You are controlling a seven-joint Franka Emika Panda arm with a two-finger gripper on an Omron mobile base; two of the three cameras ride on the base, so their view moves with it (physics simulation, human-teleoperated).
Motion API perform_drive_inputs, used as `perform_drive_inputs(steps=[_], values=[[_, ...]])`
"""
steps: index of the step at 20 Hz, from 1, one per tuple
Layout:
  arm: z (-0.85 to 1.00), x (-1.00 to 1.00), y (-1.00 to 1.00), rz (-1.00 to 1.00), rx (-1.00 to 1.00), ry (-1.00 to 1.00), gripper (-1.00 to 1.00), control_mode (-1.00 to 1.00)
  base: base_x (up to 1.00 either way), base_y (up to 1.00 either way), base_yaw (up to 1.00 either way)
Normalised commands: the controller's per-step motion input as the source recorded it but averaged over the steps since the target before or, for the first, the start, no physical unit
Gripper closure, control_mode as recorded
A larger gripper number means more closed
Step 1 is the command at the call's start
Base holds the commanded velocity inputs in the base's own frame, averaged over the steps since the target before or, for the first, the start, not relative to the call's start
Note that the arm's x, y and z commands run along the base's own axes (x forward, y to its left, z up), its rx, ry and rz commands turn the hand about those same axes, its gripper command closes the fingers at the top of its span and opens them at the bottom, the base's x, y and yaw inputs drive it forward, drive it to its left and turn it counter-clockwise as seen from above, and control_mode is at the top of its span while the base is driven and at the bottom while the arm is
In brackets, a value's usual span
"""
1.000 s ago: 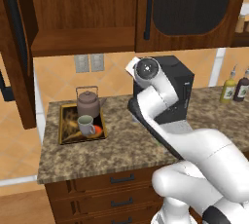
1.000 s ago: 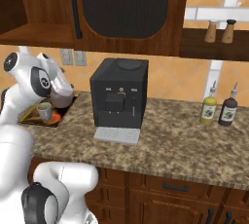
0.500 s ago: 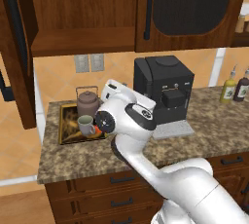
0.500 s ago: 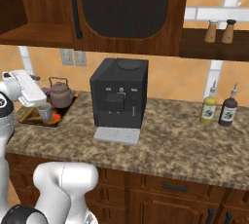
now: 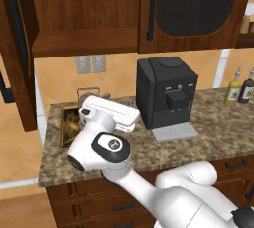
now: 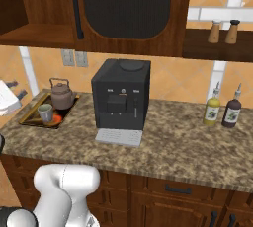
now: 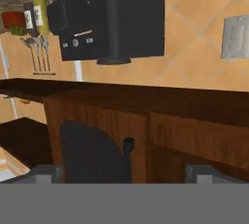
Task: Pick the kettle from the counter and place it on the tray. Then pick the mug from the cabinet and place it on the tray. Then close the cabinet doors.
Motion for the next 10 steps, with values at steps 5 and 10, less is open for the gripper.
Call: perform_drive_inputs(steps=[5,10], values=[[0.08,-0.1,0.89,-0.08,-0.27,0.0,-1.0,-1.0,0.0,0.0,0.0],[-0.03,0.0,0.77,-0.04,-0.16,0.01,-1.0,-1.0,0.0,0.0,0.0]])
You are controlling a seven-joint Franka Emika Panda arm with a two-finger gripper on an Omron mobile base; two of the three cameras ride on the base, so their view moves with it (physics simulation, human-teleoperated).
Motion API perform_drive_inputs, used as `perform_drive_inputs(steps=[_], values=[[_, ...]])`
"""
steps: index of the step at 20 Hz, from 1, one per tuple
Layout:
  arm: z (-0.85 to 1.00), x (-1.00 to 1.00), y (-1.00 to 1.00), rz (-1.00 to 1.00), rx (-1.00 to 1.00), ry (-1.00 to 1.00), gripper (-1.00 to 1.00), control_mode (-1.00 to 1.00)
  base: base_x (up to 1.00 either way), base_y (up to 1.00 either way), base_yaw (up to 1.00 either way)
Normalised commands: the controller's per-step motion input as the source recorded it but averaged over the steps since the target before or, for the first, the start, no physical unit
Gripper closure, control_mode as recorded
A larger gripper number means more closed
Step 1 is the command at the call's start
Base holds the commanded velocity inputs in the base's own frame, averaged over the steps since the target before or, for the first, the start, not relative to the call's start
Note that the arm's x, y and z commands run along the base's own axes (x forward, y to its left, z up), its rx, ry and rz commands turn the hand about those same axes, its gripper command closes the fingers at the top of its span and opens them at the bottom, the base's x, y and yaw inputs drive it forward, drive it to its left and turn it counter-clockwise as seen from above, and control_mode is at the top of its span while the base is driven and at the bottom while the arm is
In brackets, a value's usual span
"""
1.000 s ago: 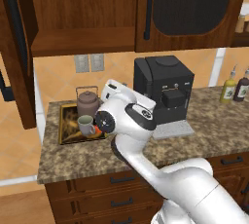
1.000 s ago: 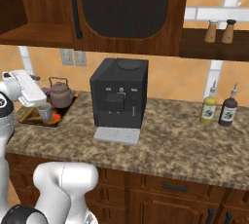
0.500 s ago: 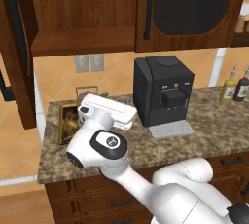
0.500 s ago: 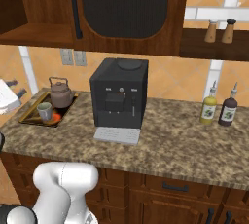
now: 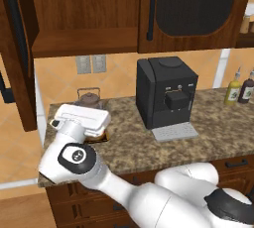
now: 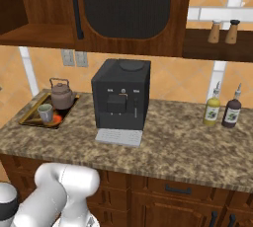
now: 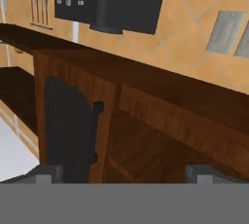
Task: Pick the kettle from the counter and place it on the tray. Then pick the mug from the cabinet and place it on the tray. Then close the cabinet doors.
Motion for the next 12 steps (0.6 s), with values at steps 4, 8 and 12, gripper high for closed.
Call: perform_drive_inputs(steps=[4,8,12], values=[[-0.12,0.02,0.59,0.0,-0.11,0.14,-1.0,-1.0,0.0,0.0,0.0],[-0.06,0.06,0.49,-0.01,-0.09,0.11,-1.0,-1.0,0.0,0.0,0.0],[-0.01,0.01,0.57,-0.05,-0.08,0.01,-1.0,-1.0,0.0,0.0,0.0]])
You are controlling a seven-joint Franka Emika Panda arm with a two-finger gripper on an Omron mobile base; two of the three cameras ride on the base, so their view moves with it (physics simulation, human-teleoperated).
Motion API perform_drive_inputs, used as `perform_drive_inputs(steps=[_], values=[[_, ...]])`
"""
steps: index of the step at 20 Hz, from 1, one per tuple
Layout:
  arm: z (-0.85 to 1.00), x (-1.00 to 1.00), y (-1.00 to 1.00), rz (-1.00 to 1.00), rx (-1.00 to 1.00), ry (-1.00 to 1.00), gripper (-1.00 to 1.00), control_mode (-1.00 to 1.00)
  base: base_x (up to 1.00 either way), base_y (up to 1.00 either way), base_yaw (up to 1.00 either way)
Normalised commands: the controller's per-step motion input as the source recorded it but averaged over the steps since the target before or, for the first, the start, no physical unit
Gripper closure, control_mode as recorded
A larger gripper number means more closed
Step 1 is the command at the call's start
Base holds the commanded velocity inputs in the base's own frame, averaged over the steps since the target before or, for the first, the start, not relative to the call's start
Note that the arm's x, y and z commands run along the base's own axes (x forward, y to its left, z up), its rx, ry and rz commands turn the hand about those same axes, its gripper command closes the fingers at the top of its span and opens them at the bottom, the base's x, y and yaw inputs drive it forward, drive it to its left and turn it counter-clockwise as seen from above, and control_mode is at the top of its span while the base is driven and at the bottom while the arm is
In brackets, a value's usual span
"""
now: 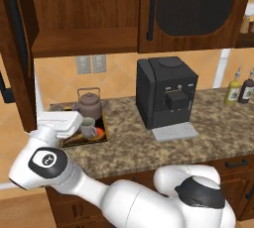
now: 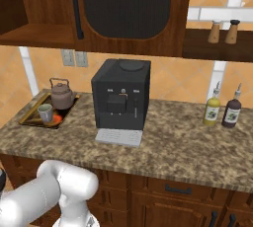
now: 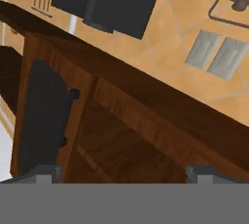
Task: Pick the kettle from the counter and place it on the tray. Then pick the mug from the cabinet and place it on the tray. Then close the cabinet doors.
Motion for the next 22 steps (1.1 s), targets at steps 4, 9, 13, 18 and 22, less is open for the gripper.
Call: perform_drive_inputs(steps=[4,9,13,18,22], values=[[-0.14,0.1,0.45,-0.09,-0.09,0.0,-1.0,-1.0,0.0,0.0,0.0],[-0.22,0.18,0.27,-0.09,-0.07,0.0,-1.0,-1.0,0.0,0.0,0.0],[-0.04,-0.09,0.0,-0.04,-0.09,-0.09,-1.0,-1.0,0.0,0.0,0.0],[0.0,-0.25,0.1,-0.16,-0.12,-0.02,-1.0,-1.0,0.0,0.0,0.0],[0.07,-0.09,0.02,-0.16,-0.14,0.1,-1.0,-1.0,0.0,0.0,0.0]])
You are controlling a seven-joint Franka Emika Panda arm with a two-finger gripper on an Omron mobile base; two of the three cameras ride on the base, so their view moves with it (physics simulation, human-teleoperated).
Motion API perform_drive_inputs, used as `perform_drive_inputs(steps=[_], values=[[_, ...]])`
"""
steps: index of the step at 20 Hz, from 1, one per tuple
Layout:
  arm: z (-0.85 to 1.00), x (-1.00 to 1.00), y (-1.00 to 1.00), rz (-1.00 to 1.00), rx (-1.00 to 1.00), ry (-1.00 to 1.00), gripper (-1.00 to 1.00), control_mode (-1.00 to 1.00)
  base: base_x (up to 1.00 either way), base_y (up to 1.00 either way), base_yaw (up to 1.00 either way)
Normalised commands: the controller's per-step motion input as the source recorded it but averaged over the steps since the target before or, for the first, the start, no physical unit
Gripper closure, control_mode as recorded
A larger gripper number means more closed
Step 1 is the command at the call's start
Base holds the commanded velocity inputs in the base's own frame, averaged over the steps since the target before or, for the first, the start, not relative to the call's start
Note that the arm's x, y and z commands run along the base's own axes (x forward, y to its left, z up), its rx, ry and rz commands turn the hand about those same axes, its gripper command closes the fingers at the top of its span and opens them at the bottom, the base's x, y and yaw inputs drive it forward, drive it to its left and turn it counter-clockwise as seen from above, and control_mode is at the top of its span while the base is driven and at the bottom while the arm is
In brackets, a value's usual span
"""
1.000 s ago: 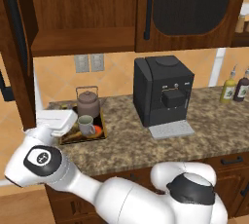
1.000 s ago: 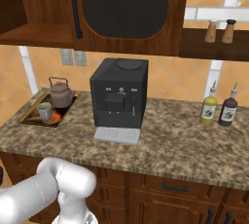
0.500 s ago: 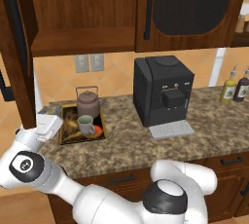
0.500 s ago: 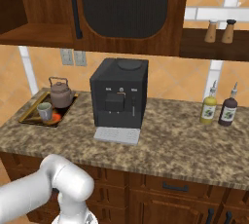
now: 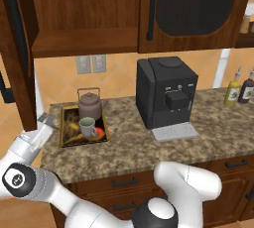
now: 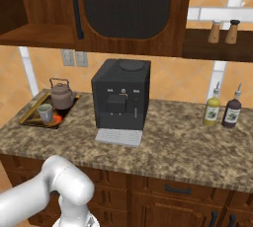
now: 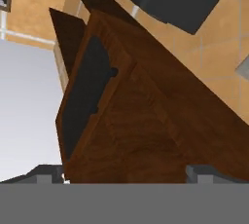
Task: Pick the kettle from the counter and place it on the tray. Then pick the mug from the cabinet and place it on the tray. Then close the cabinet doors.
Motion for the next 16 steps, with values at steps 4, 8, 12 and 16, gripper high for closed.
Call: perform_drive_inputs(steps=[4,8,12,16], values=[[0.08,-0.17,0.0,-0.1,-0.18,0.2,-1.0,-1.0,0.0,0.0,0.0],[0.0,-0.25,-0.01,-0.02,-0.16,0.1,-1.0,-1.0,0.0,0.0,0.0],[0.0,-0.18,-0.14,0.0,-0.14,0.02,-1.0,-1.0,0.0,0.0,0.0],[0.0,0.0,-0.11,0.0,-0.18,0.04,-1.0,-1.0,0.0,0.0,0.0]])
